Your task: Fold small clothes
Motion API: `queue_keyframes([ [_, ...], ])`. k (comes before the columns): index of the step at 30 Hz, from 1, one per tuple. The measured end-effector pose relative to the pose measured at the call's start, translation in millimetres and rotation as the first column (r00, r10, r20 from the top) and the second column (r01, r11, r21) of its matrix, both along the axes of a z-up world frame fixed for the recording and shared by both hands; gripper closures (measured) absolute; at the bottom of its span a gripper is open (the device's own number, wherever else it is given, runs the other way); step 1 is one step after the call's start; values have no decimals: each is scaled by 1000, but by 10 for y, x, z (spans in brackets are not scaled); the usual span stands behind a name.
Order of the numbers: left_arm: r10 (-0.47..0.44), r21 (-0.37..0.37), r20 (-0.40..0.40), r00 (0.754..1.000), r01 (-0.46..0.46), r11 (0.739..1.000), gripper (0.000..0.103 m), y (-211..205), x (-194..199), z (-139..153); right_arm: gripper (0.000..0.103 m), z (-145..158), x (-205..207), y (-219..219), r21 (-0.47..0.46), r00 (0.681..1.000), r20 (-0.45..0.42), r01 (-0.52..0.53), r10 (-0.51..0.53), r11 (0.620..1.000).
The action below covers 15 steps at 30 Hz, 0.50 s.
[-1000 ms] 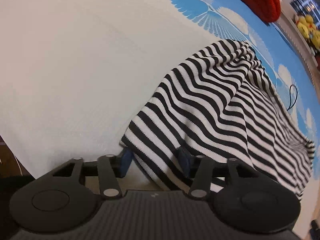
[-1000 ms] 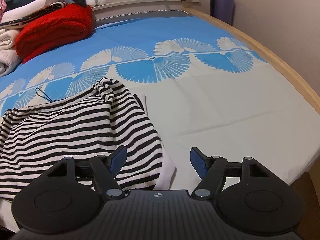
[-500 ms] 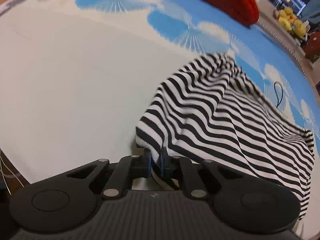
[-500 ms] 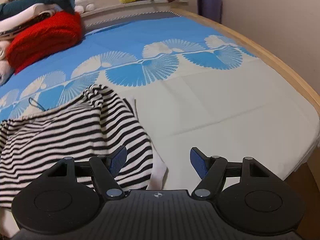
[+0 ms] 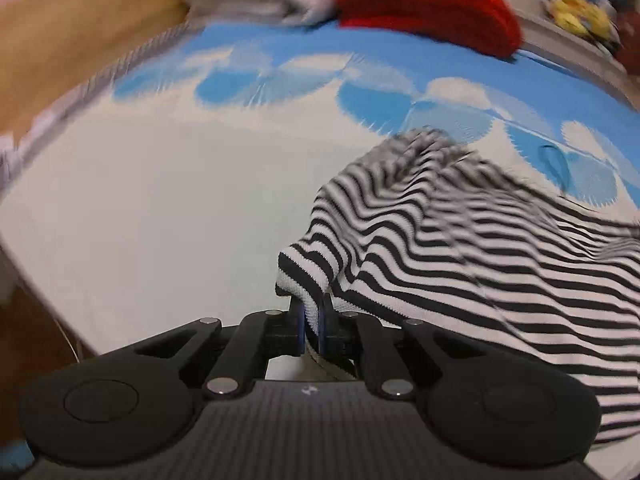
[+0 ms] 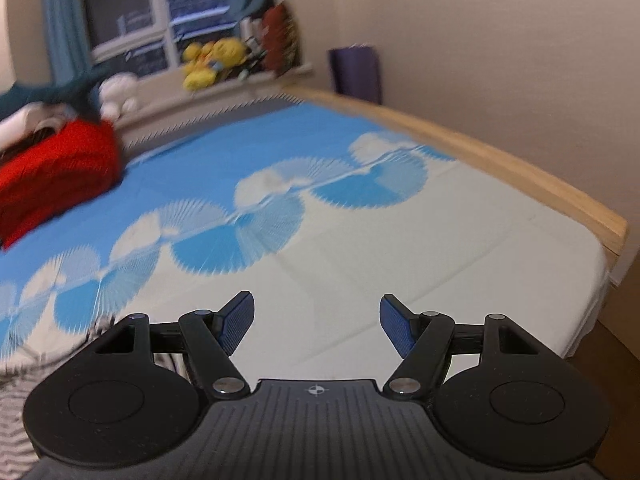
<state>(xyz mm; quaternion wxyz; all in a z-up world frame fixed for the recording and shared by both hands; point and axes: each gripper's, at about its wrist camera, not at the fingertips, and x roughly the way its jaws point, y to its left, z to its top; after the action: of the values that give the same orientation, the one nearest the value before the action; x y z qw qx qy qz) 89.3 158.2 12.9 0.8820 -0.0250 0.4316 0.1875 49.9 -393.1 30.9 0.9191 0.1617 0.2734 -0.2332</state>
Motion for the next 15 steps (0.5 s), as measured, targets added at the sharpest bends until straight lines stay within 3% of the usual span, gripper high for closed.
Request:
queue_keyframes([
  [4,-104,108,69,992,96,989,97,-553,86,430,32,68,-24,-211,-25,999,23,39,-38,999],
  [7,-243,161,132,961,222,962,100,-1291,117,735,32,94,-28,-328,-58,999,39,32,-30,998],
  [9,-368,196,171,914,334,922,100,-1902,61,876,32,85,-40,-393,-63,999,43,20,-17,998],
  [11,-496,230,181,849,454,861,100,-2576,15,882,32,64,-63,-456,-60,999,41,13,-10,998],
  [12,-554,237,174,814,511,826,100,-2873,-18,827,32,56,-77,-481,-58,999,39,10,-7,998],
  [15,-722,269,133,679,676,686,100,-3711,-248,480,32,38,-120,-559,-58,999,35,1,1,998],
])
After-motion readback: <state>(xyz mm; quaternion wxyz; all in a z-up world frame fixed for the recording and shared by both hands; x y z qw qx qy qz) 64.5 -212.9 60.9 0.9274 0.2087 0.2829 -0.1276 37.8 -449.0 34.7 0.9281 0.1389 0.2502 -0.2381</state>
